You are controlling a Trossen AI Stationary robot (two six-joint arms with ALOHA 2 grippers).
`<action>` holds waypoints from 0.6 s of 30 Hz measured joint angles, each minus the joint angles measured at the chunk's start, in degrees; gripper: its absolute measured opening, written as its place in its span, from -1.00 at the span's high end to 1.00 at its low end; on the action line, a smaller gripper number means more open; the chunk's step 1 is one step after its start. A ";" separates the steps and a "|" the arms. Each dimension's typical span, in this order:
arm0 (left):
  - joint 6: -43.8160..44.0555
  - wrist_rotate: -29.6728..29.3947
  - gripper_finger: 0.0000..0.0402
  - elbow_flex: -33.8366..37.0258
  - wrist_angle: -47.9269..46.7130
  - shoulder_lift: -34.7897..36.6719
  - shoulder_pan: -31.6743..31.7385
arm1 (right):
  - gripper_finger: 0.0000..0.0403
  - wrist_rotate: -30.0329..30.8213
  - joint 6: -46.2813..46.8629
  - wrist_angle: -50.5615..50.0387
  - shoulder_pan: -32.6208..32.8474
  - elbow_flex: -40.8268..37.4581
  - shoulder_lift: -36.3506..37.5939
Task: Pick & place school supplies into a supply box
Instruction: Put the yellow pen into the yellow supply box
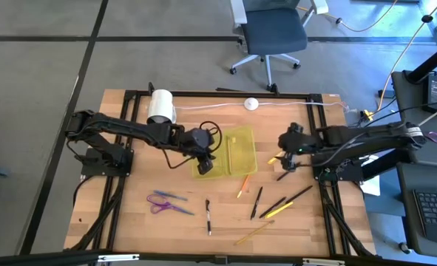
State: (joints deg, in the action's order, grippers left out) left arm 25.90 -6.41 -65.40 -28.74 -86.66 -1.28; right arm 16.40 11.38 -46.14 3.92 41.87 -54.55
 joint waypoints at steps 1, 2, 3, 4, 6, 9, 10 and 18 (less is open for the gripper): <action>-1.06 -0.93 0.35 0.47 -0.16 0.38 -0.22 | -0.95 0.00 -0.15 0.78 0.00 0.00 -1.10; -2.12 -1.60 0.35 1.21 -0.07 1.15 -0.27 | -0.95 0.00 -0.77 1.61 0.00 0.00 -2.03; -2.65 -1.80 0.35 1.98 -0.36 2.03 -0.24 | -0.95 0.02 -1.64 2.20 0.00 0.00 -2.94; -2.78 -1.78 0.35 2.66 -0.25 2.97 -0.14 | -0.95 0.03 -3.01 2.40 0.00 0.00 -3.83; -3.10 -1.95 0.35 4.69 0.76 5.25 0.38 | -0.95 -0.07 -4.93 2.77 0.00 0.00 -5.46; -3.28 -3.78 0.35 7.73 2.41 8.67 0.70 | -0.95 -0.15 -5.44 3.68 0.00 0.00 -7.68; -3.33 -4.54 0.35 8.61 3.24 9.59 0.64 | -0.95 -0.25 -4.60 4.69 0.00 0.00 -8.48; -2.68 -6.45 0.35 12.37 4.68 12.84 0.63 | -0.95 -2.52 3.13 7.40 -0.02 0.00 -15.07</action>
State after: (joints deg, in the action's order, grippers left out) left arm 23.22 -12.86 -53.04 -24.07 -73.82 -0.64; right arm 13.87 14.51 -38.75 3.90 41.87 -69.62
